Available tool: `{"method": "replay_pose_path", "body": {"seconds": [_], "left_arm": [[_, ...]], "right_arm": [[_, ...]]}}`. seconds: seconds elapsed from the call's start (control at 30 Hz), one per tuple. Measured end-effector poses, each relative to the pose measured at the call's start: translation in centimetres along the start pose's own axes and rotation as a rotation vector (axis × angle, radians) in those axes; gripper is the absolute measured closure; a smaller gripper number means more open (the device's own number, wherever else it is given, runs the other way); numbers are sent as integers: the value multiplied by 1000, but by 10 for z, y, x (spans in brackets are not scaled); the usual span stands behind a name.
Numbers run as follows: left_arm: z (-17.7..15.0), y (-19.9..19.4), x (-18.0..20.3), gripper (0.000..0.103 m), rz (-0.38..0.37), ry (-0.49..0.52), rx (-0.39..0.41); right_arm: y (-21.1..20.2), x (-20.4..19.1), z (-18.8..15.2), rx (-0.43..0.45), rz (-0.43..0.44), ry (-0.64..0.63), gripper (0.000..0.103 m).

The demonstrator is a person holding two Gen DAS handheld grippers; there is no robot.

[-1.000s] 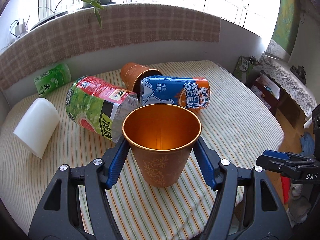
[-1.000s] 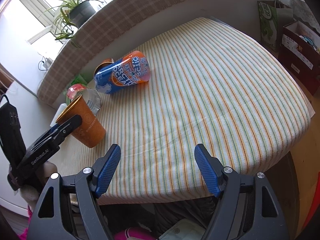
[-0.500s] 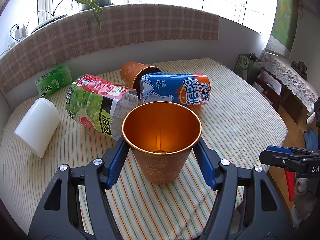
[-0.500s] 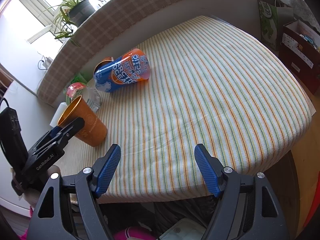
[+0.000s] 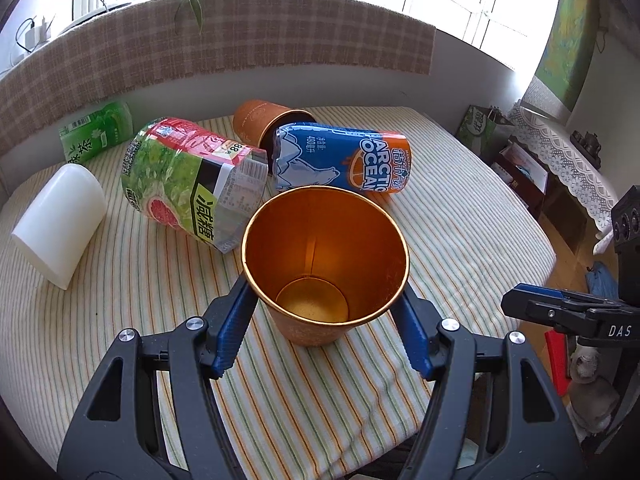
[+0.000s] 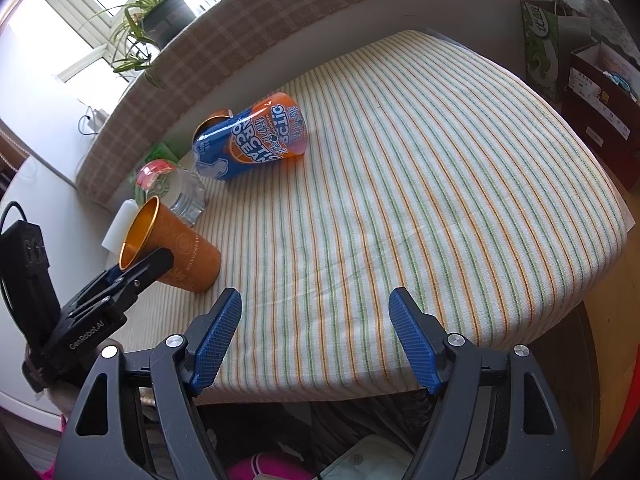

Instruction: Flip cup upright

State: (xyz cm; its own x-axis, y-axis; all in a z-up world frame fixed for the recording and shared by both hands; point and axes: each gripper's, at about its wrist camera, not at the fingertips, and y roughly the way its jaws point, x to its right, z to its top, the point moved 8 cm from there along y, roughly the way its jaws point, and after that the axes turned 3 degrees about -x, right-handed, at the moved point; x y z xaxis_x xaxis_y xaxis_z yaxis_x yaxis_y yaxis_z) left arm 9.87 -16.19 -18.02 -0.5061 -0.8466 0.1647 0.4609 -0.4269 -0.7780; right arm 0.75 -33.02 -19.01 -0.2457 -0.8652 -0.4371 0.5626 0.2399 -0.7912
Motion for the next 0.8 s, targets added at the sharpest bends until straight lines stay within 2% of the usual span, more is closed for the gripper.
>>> {"method": "replay_pose_path", "body": {"seconds": [0.27, 0.4, 0.8], "left_arm": [[-6, 5, -4, 34, -44, -44, -46], [-11, 7, -7, 27, -49, -57, -60], [-32, 1, -28, 25, -24, -99, -86]], "right_arm": [[0, -2, 0, -1, 0, -4, 27], [0, -2, 0, -2, 0, -7, 27], [2, -20, 4, 21, -21, -79, 27]]}}
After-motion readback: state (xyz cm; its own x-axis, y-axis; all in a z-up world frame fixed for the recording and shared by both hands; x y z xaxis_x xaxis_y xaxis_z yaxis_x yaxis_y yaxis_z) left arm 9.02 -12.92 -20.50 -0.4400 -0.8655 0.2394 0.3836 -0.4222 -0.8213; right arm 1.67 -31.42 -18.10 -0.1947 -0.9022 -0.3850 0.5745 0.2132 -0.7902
